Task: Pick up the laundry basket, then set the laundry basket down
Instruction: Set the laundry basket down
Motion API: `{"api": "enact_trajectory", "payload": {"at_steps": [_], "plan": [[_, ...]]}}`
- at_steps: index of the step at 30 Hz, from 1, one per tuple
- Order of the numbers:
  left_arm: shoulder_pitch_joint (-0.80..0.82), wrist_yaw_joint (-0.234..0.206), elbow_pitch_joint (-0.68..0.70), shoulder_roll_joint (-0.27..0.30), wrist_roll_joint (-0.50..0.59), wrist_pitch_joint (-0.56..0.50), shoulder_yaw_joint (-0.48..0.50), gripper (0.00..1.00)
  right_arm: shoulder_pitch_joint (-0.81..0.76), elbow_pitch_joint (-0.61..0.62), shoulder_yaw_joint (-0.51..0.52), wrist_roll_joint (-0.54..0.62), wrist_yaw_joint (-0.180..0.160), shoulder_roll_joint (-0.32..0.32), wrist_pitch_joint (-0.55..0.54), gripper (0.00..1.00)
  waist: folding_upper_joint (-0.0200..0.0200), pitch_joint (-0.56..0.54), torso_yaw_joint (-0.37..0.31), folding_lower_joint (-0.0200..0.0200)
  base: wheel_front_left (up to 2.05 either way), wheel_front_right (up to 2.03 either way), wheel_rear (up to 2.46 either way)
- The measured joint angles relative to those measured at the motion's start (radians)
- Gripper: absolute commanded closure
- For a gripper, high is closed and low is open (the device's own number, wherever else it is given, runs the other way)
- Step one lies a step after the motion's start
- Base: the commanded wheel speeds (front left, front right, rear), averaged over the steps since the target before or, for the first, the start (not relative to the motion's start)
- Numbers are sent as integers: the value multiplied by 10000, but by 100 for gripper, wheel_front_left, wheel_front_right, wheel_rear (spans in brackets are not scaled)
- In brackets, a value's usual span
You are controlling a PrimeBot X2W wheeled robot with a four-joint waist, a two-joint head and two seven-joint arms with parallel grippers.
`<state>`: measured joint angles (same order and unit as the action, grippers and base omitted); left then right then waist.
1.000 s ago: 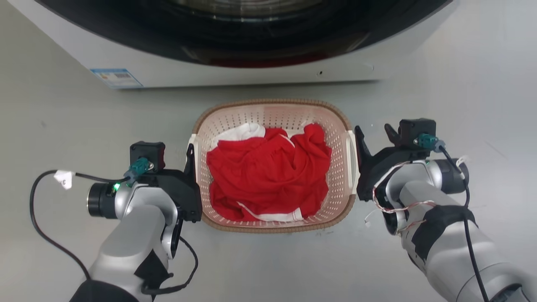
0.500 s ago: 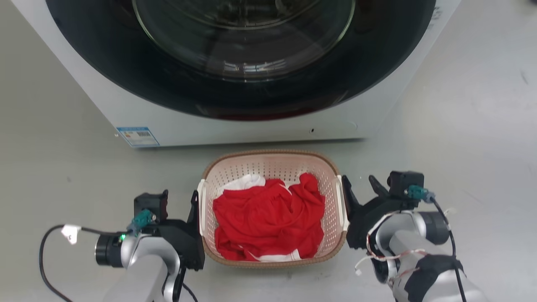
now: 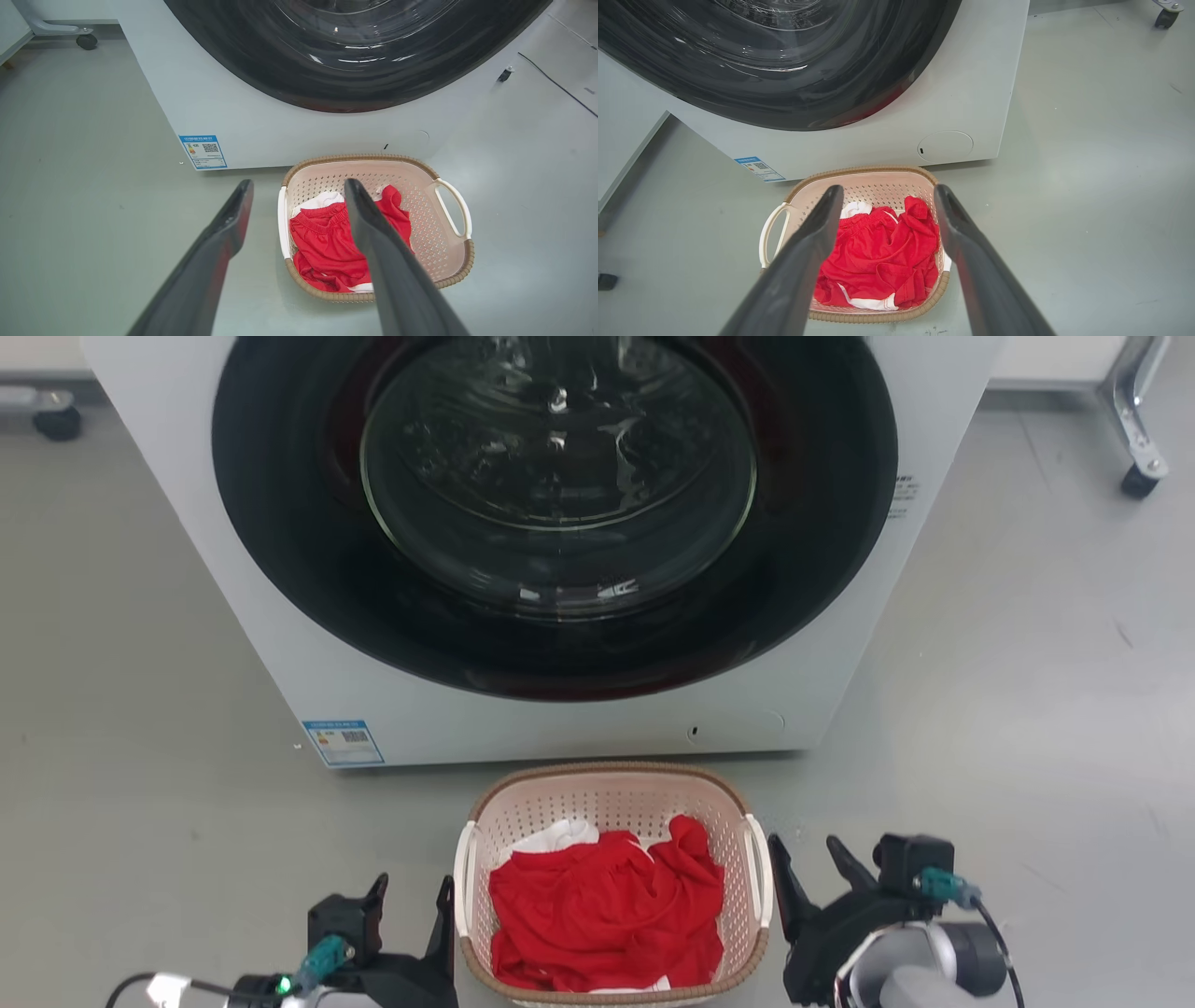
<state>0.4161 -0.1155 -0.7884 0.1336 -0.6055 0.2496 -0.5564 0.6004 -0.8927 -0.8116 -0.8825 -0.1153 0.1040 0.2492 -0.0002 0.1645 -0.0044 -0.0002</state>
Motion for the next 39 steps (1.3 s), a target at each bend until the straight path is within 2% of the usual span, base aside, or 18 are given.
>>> {"api": "enact_trajectory", "payload": {"at_steps": [14, 23, 39], "plan": [[-2475, -79, 2516, 100, 1108, 0, 746, 0, -2924, 2602, 1315, 1484, -92, 119, 0, 0, 1, -1141, 253, 1, 0, 0, 0], [-3757, -86, 3718, 23, 1801, 0, 1728, 0, -4408, 3850, 2351, 2671, -94, 96, 0, 0, 1, -1641, 240, 0, 0, 0, 0], [-4692, -88, 5191, -219, 2767, 2, 2794, 0, -5642, 5609, 4013, 4518, -121, -226, 2, 0, 2, -1765, 104, 2, 0, 0, 0]]}}
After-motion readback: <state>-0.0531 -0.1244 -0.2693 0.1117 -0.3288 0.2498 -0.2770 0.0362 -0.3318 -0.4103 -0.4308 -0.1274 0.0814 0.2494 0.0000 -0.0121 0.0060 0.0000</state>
